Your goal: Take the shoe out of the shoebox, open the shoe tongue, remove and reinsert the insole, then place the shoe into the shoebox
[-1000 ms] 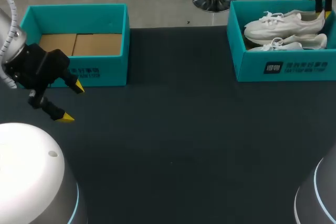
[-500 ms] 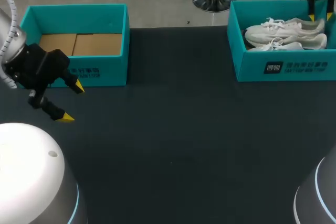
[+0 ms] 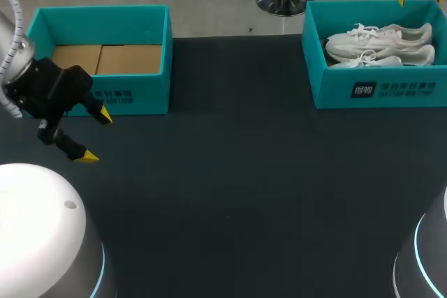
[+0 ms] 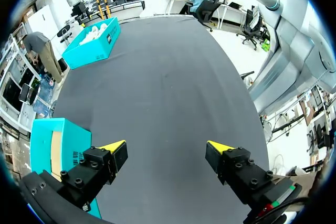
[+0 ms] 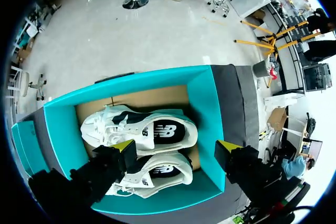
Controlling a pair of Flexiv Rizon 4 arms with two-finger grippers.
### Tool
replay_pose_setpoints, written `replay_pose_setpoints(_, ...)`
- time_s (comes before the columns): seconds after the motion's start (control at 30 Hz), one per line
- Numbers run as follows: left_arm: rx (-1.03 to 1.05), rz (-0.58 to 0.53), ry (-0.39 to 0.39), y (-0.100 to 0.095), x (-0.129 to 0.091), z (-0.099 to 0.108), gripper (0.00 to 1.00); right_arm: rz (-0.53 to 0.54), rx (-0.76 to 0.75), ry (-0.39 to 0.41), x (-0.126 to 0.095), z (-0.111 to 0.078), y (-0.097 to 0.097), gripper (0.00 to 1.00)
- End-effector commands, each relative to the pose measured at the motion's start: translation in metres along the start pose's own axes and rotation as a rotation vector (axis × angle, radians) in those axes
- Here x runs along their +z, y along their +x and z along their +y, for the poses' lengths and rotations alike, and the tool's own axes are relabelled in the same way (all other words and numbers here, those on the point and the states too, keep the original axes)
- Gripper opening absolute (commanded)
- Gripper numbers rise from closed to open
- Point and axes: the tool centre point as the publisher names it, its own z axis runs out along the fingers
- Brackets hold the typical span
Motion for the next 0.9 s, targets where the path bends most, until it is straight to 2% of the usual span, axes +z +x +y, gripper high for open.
replay_pose_setpoints(0.03, 0.0, 0.0, -0.003, 0.0, 0.0, 0.0, 1.0, -0.009, 0.004, -0.052, -0.011, -0.021, 0.001, 1.0)
replay_pose_setpoints(0.1, 0.0, 0.0, -0.003, 0.0, 0.0, 0.0, 1.0, -0.009, 0.004, -0.052, -0.011, -0.021, 0.001, 1.0)
replay_pose_setpoints(0.13, -0.095, -0.087, -0.075, -0.012, -0.001, -0.006, 1.0, -0.009, 0.004, -0.052, -0.011, -0.021, 0.001, 1.0)
replay_pose_setpoints(0.23, -0.441, -0.24, -0.277, -0.055, -0.003, -0.014, 1.0, -0.009, 0.004, -0.052, -0.011, -0.021, 0.001, 1.0)
replay_pose_setpoints(0.3, -0.641, -0.318, -0.377, -0.082, -0.007, -0.013, 1.0, -0.009, 0.004, -0.052, -0.011, -0.021, 0.001, 1.0)
replay_pose_setpoints(0.33, -0.733, -0.313, -0.419, -0.094, -0.009, -0.011, 1.0, -0.009, 0.004, -0.052, -0.011, -0.021, 0.001, 1.0)
replay_pose_setpoints(0.37, -0.786, -0.323, -0.43, -0.102, -0.013, -0.008, 1.0, -0.009, 0.004, -0.052, -0.011, -0.021, 0.001, 1.0)
replay_pose_setpoints(0.43, -0.888, -0.37, -0.502, -0.119, -0.015, -0.006, 1.0, -0.009, 0.004, -0.052, -0.011, -0.021, 0.001, 1.0)
replay_pose_setpoints(0.47, -0.918, -0.328, -0.506, -0.128, -0.017, -0.005, 1.0, -0.009, 0.004, -0.052, -0.011, -0.021, 0.001, 1.0)
replay_pose_setpoints(0.53, -1.002, -0.319, -0.548, -0.147, -0.016, -0.003, 1.0, -0.009, 0.004, -0.052, -0.011, -0.021, 0.001, 1.0)
replay_pose_setpoints(0.57, -1.031, -0.264, -0.544, -0.154, -0.017, -0.002, 1.0, -0.009, 0.004, -0.052, -0.011, -0.021, 0.001, 1.0)
replay_pose_setpoints(0.63, -1.085, -0.293, -0.592, -0.165, -0.017, -0.001, 1.0, -0.009, 0.004, -0.052, -0.011, -0.021, 0.001, 1.0)
replay_pose_setpoints(0.7, -1.117, -0.261, -0.607, -0.176, -0.016, -0.002, 1.0, -0.009, 0.004, -0.052, -0.011, -0.021, 0.001, 1.0)
replay_pose_setpoints(0.87, -1.214, -0.211, -0.58, -0.196, -0.013, -0.011, 1.0, -0.009, 0.004, -0.052, -0.011, -0.021, 0.001, 1.0)
replay_pose_setpoints(0.9, -1.219, -0.207, -0.542, -0.196, -0.014, -0.014, 1.0, -0.009, 0.004, -0.052, -0.011, -0.021, 0.001, 1.0)
